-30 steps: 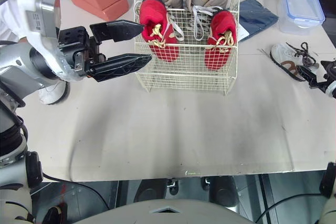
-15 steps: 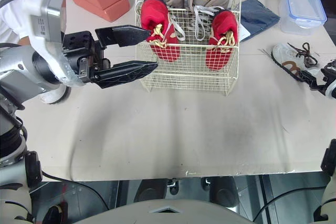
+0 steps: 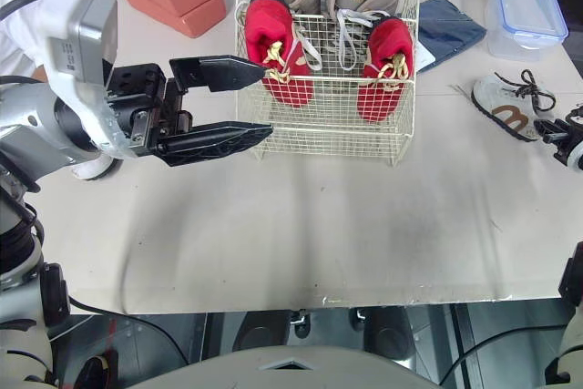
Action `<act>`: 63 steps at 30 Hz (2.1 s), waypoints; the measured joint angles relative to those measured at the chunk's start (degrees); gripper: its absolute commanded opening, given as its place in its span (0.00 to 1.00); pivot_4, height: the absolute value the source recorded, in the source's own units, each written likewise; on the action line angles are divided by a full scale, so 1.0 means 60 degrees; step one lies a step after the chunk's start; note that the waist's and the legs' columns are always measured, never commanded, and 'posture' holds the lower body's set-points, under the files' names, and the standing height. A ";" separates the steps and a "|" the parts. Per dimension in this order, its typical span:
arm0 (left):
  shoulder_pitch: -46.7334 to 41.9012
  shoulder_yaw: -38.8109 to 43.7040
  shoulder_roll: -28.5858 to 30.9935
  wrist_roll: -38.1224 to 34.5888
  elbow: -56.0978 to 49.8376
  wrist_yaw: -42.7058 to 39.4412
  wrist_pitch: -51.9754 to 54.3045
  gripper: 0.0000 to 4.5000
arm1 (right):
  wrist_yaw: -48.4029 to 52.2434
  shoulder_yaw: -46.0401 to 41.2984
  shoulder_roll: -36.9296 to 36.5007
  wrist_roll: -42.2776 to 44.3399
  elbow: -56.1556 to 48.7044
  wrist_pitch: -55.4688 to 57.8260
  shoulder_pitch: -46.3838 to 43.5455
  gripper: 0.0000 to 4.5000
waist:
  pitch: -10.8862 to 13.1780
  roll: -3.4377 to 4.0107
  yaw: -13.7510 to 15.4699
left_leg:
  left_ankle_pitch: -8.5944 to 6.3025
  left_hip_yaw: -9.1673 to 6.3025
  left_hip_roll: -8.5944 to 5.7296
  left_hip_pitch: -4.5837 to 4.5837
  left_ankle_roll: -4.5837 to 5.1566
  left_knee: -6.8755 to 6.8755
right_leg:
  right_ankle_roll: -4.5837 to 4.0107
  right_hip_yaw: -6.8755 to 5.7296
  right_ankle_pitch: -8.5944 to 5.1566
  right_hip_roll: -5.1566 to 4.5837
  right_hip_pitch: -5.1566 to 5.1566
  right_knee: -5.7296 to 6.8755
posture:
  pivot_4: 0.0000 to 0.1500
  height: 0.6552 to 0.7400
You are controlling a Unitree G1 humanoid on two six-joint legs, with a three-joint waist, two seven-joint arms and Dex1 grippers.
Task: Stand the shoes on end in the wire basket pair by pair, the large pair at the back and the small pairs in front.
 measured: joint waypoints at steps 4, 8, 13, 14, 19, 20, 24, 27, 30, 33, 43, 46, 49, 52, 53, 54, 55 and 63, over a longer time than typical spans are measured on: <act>0.0150 -0.0001 0.0057 0.0099 0.0012 -0.0316 -0.0030 1.00 | 0.0128 -0.0460 -0.0033 0.0395 -0.1187 -0.0246 0.0466 0.00 | 0.0008 0.0014 -0.0022 | 0.0000 0.0003 0.0002 0.0003 -0.0001 0.0000 | 0.0003 0.0006 -0.0001 0.0001 -0.0001 0.0004 | 1.00 0.36; 0.0218 -0.0001 0.0153 0.0377 0.0103 -0.0663 -0.0127 1.00 | 0.0186 -0.1348 0.0001 0.1538 -0.3373 0.0464 0.0845 0.00 | 0.0025 0.0043 -0.0022 | 0.0001 0.0012 0.0003 0.0015 -0.0001 -0.0004 | 0.0013 0.0017 -0.0008 0.0003 -0.0001 0.0009 | 1.00 0.36; 0.0316 -0.0019 0.0573 0.1091 0.0556 -0.1631 -0.0454 1.00 | 0.0237 -0.1880 0.0695 0.3774 -0.8232 0.1912 0.1357 0.00 | 0.0029 0.0050 -0.0034 | 0.0002 0.0015 0.0014 0.0031 -0.0010 -0.0021 | 0.0027 0.0027 -0.0017 0.0028 -0.0001 0.0008 | 1.00 0.36; 0.0265 -0.0017 0.0678 0.1203 0.0767 -0.1917 -0.0540 1.00 | 0.0272 -0.1713 0.0919 0.4352 -0.9391 0.2390 0.1466 0.00 | 0.0028 0.0051 -0.0033 | 0.0003 0.0017 0.0014 0.0037 -0.0011 -0.0026 | 0.0027 0.0034 -0.0017 0.0030 0.0000 0.0008 | 1.00 0.36; -0.0045 0.0003 0.1375 0.1784 0.1752 -0.3330 -0.0956 1.00 | 0.0575 -0.0220 0.1253 0.5330 -1.2673 0.3438 0.1690 0.00 | 0.0031 0.0050 0.0028 | 0.0000 0.0014 0.0013 0.0031 -0.0008 -0.0031 | 0.0031 0.0025 -0.0020 0.0029 -0.0001 -0.0010 | 1.00 0.36; -0.0130 0.0043 0.1496 0.1877 0.2015 -0.3550 -0.1027 1.00 | 0.0770 0.0122 0.1247 0.5325 -1.3072 0.3450 0.1751 0.00 | 0.0031 0.0050 0.0050 | 0.0000 0.0012 0.0010 0.0028 -0.0007 -0.0036 | 0.0031 0.0022 -0.0020 0.0024 -0.0001 -0.0014 | 1.00 0.36; -0.1041 0.0494 0.1503 0.1582 0.2694 -0.3949 -0.1031 1.00 | 0.1775 0.1145 0.1080 0.4603 -1.3586 0.2903 0.1801 0.00 | 0.0051 0.0015 0.0070 | -0.0003 -0.0005 0.0003 0.0000 -0.0001 -0.0026 | 0.0032 0.0004 -0.0019 0.0014 -0.0004 -0.0026 | 1.00 0.36; -0.1268 0.0547 0.1502 0.1493 0.2768 -0.4124 -0.0989 1.00 | 0.2650 0.1830 0.1001 0.3579 -1.3467 0.1644 0.1615 0.00 | 0.0052 0.0014 0.0017 | -0.0003 -0.0003 -0.0002 0.0003 0.0000 -0.0030 | 0.0033 0.0007 -0.0019 0.0013 -0.0006 -0.0023 | 1.00 0.36; -0.1115 0.0022 0.1404 0.1615 0.2597 -0.4390 -0.0928 1.00 | 0.3424 0.2784 0.1343 0.1857 -1.2688 -0.1092 0.0629 0.00 | 0.0059 0.0015 -0.0063 | -0.0002 0.0018 0.0003 0.0026 -0.0002 -0.0031 | 0.0036 0.0024 -0.0021 0.0025 -0.0007 -0.0010 | 1.00 0.36; -0.0975 -0.0803 0.1227 0.2508 0.2559 -0.4482 -0.1191 1.00 | 0.3800 0.3401 0.1748 0.0604 -1.1829 -0.3640 -0.0324 0.00 | 0.0062 0.0011 -0.0100 | 0.0001 0.0019 0.0006 0.0030 -0.0007 -0.0030 | 0.0035 0.0028 -0.0022 0.0038 -0.0007 -0.0003 | 1.00 0.36; -0.1260 -0.2277 0.0320 0.4860 0.3503 -0.4621 -0.2307 1.00 | 0.3447 0.3995 0.2334 -0.0979 -1.0316 -0.8461 -0.1784 0.00 | 0.0072 -0.0005 -0.0053 | 0.0001 0.0032 0.0011 0.0005 -0.0007 -0.0020 | -0.0001 0.0028 0.0000 0.0032 -0.0027 -0.0007 | 1.00 0.36; -0.1260 -0.2277 0.0321 0.4918 0.3513 -0.4851 -0.2275 0.87 | 0.3172 0.4102 0.2305 -0.1154 -1.0166 -0.8978 -0.1795 0.00 | 0.0073 -0.0004 -0.0047 | 0.0001 0.0030 0.0013 0.0005 -0.0008 -0.0018 | -0.0002 0.0028 0.0000 0.0032 -0.0028 -0.0004 | 1.00 0.36; -0.1252 -0.2277 0.0341 0.4836 0.3504 -0.5196 -0.2034 0.60 | 0.2821 0.4162 0.2211 -0.1396 -0.9930 -0.9392 -0.1874 0.00 | 0.0073 -0.0003 -0.0042 | 0.0001 0.0030 0.0014 0.0006 -0.0008 -0.0009 | 0.0003 0.0028 -0.0003 0.0032 -0.0028 0.0004 | 1.00 0.36; -0.1245 -0.2265 0.0448 0.4766 0.3484 -0.5400 -0.1814 0.31 | 0.2495 0.4206 0.2148 -0.1614 -0.9791 -0.9756 -0.1922 0.00 | 0.0074 -0.0003 -0.0043 | 0.0001 0.0027 0.0015 0.0006 -0.0008 -0.0007 | 0.0009 0.0029 -0.0007 0.0032 -0.0028 0.0007 | 1.00 0.36; -0.1245 -0.2265 0.0490 0.4761 0.3484 -0.5411 -0.1728 0.22 | 0.2338 0.4247 0.2146 -0.1730 -0.9743 -0.9919 -0.1955 0.00 | 0.0074 -0.0003 -0.0045 | 0.0001 0.0026 0.0015 0.0006 -0.0008 -0.0007 | 0.0008 0.0030 -0.0007 0.0032 -0.0028 0.0009 | 1.00 0.36; -0.1245 -0.2264 0.0530 0.4740 0.3480 -0.5435 -0.1644 0.14 | 0.2193 0.4275 0.2146 -0.1845 -0.9704 -1.0033 -0.1968 0.00 | 0.0074 -0.0003 -0.0046 | 0.0001 0.0026 0.0016 0.0006 -0.0008 -0.0006 | 0.0007 0.0030 -0.0006 0.0032 -0.0028 0.0009 | 1.00 0.36; -0.1244 -0.2263 0.0541 0.4709 0.3474 -0.5442 -0.1610 0.12 | 0.2087 0.4281 0.2146 -0.1920 -0.9659 -1.0120 -0.1968 0.00 | 0.0074 -0.0003 -0.0043 | 0.0001 0.0027 0.0016 0.0006 -0.0008 -0.0006 | 0.0006 0.0031 -0.0006 0.0032 -0.0028 0.0009 | 1.00 0.36; -0.1146 -0.1802 -0.0424 0.4756 0.3769 -0.4816 -0.1930 0.12 | 0.1372 0.4097 0.1432 -0.0405 -1.0252 -0.6974 -0.1191 0.78 | 0.0071 -0.0011 0.0063 | 0.0001 -0.0003 0.0016 -0.0014 -0.0007 0.0017 | -0.0007 -0.0003 0.0001 0.0017 -0.0014 0.0008 | 1.00 0.36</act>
